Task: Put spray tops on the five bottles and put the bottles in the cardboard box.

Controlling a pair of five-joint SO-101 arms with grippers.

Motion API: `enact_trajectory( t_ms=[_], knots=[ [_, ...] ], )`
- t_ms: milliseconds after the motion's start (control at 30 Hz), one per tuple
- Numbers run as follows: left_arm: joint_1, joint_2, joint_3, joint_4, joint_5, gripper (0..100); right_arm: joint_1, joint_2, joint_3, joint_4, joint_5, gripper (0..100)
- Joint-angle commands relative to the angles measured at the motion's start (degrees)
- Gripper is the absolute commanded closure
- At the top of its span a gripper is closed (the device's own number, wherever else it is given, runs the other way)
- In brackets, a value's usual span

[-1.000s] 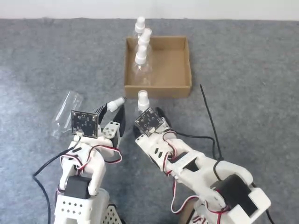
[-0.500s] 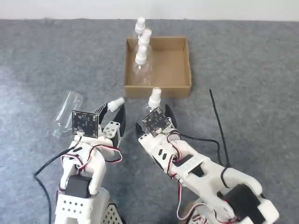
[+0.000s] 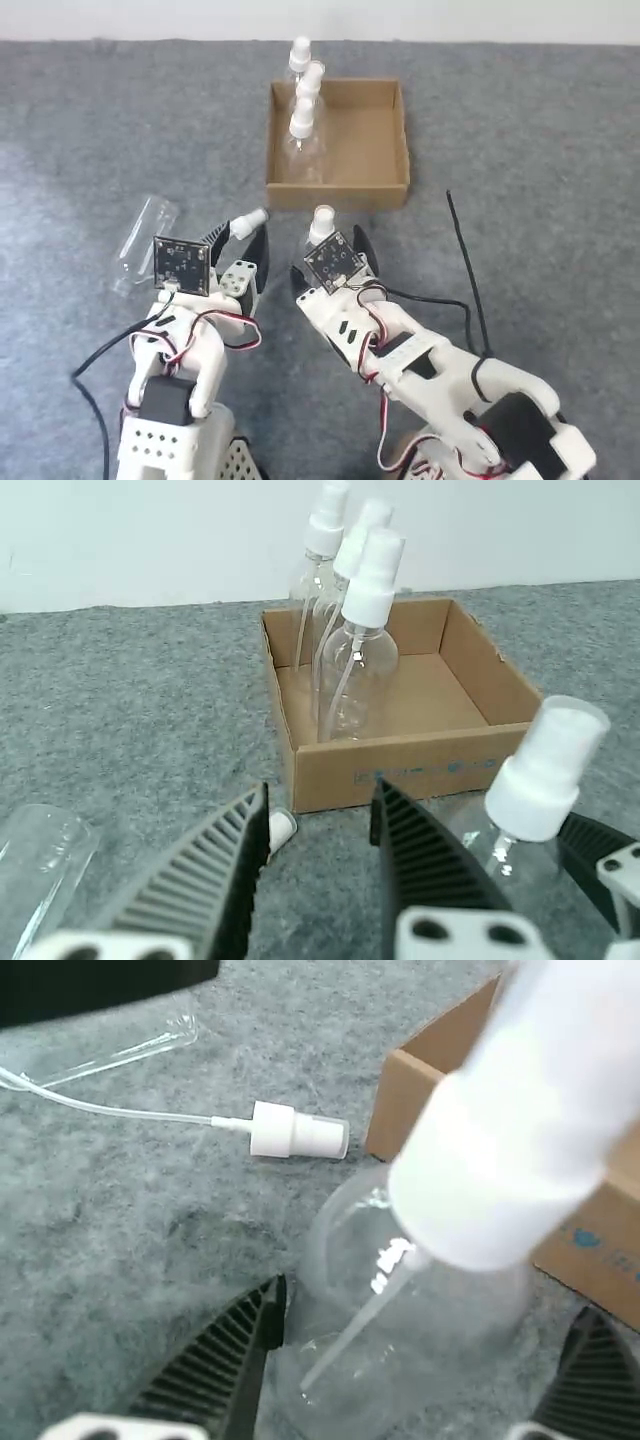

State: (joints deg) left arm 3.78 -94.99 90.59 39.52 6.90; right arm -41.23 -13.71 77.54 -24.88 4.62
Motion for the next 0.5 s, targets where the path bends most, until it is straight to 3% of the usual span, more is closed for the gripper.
enact_trajectory(
  t_ms=[0,467],
  knots=[
    [-0.4,-0.7,-1.5,-1.6,-0.3,84,0.7,-2.5,-2.4,-1.3,-0.4,61.8],
    [-0.4,-0.7,-1.5,-1.6,-0.3,84,0.5,-6.6,-2.3,-0.9,2.8,61.7]
  ],
)
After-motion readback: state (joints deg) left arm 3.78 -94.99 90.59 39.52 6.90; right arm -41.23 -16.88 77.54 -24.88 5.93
